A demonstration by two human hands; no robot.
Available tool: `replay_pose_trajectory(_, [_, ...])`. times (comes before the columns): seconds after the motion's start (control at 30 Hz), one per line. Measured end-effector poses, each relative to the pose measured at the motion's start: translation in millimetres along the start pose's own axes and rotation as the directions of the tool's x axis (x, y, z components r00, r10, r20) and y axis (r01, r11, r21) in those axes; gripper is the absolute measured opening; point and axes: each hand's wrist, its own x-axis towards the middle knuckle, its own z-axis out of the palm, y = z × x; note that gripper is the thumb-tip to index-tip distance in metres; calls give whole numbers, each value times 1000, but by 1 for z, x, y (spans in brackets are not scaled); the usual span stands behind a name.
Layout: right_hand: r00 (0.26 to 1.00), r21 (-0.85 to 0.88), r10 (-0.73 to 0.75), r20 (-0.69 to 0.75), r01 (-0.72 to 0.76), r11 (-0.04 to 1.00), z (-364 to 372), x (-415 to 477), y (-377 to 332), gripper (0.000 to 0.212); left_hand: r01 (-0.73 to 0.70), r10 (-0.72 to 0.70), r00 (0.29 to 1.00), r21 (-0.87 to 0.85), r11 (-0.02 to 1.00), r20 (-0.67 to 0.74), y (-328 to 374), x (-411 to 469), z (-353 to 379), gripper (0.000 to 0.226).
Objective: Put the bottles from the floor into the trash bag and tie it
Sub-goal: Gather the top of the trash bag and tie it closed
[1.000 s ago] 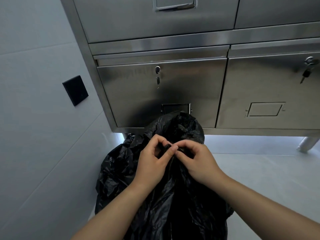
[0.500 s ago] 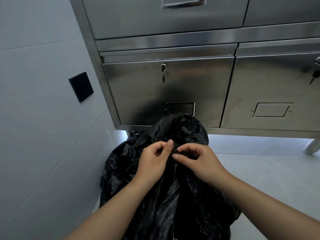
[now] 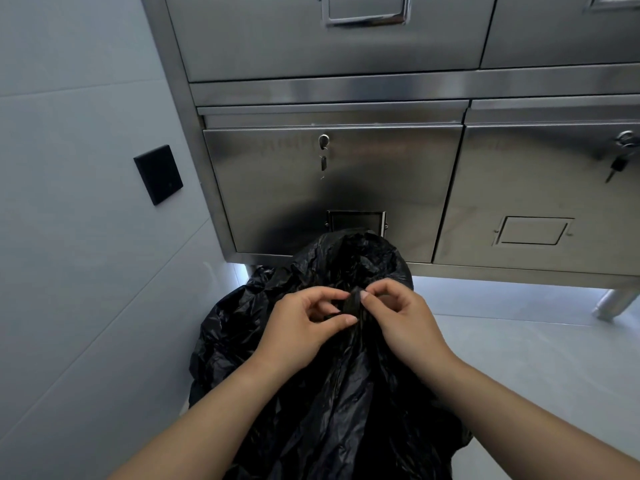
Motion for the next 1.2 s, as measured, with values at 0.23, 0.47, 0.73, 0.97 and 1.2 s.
replay_pose_trajectory(0.23, [995,31,20,-95,-17,999,0,5,-7,12,-43,44,999,59,997,-11,3,-1,4,19])
replay_pose_trajectory(0.47, [991,2,19,-133,-19,1000,-1,8,-8,13,-46,45,999,-13,999,-30,0,-8,17,41])
replay_pose_trajectory(0.73, [992,97,85,-88,-76,992,-4,9,-9,16,-257,273,959,179,950,-73,4,-4,8,28])
replay_pose_trajectory(0.97, [952,-168,-126,279,178,970,-15,9,-10,40,-66,88,991,208,976,-100,-2,2,-2,23])
replay_pose_trajectory(1.2, [909,-484,-285,303,404,776,-22,14,-18,31,-72,74,997,173,982,-8,5,3,-8,20])
